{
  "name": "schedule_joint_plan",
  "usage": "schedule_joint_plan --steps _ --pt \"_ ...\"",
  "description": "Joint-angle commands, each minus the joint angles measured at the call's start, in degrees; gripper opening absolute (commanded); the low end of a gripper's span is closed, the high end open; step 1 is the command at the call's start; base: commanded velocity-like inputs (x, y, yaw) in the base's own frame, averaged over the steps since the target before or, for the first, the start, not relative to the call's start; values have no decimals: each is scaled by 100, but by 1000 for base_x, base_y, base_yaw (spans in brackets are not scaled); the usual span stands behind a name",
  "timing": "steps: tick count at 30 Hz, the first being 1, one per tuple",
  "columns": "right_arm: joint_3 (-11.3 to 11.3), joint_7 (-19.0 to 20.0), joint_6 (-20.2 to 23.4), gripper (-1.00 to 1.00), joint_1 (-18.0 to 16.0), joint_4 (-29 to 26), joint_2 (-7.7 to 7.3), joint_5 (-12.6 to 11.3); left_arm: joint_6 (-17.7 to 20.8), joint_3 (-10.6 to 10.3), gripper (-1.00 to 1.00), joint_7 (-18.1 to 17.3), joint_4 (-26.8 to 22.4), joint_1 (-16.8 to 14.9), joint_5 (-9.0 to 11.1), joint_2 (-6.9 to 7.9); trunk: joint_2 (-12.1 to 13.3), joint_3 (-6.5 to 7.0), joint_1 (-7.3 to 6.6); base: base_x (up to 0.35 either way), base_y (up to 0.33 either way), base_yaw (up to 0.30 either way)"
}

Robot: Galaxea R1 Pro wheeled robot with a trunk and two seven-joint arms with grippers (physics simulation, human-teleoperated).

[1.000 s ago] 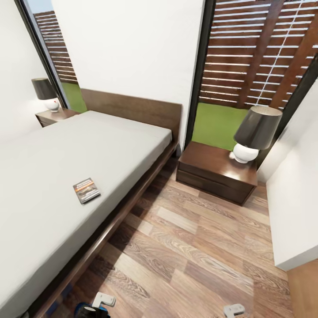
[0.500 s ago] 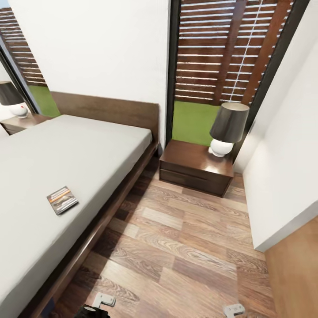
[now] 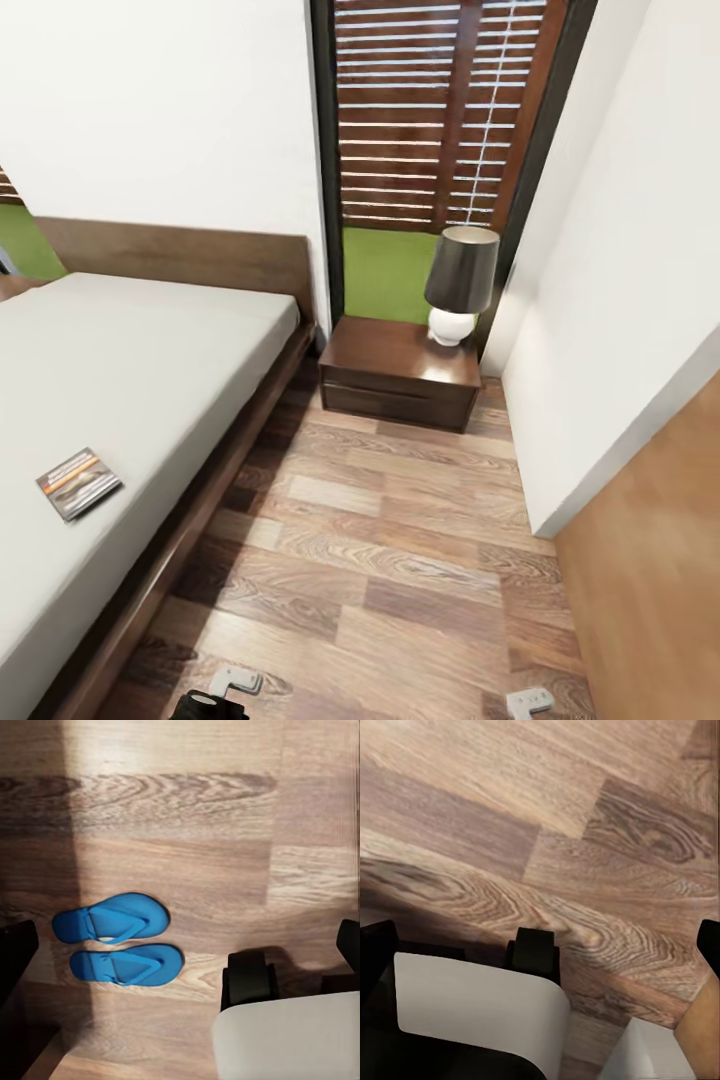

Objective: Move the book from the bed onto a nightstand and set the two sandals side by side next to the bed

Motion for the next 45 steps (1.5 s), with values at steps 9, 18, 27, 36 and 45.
schedule_joint_plan --steps 9,18,27,36,45 --pt "-1 24 32 100 0 -13 4 62 40 -28 100 19 -11 1 -19 1 -2 -4 0 8 0 -230" --pt "-1 24 31 100 0 -13 7 66 40 -35 100 24 -11 1 -30 1 -2 -4 0 158 0 -69" --pt "-1 24 31 100 0 -13 7 67 39 -42 100 26 -11 1 -34 -9 -2 -4 0 232 0 -17" --pt "-1 22 31 100 0 -7 14 67 39 -44 100 27 -11 1 -37 -15 -2 -4 0 122 0 -4" --pt "-1 17 23 100 0 -5 10 64 36 -44 100 32 -11 1 -38 -28 -2 -4 0 85 0 -1"
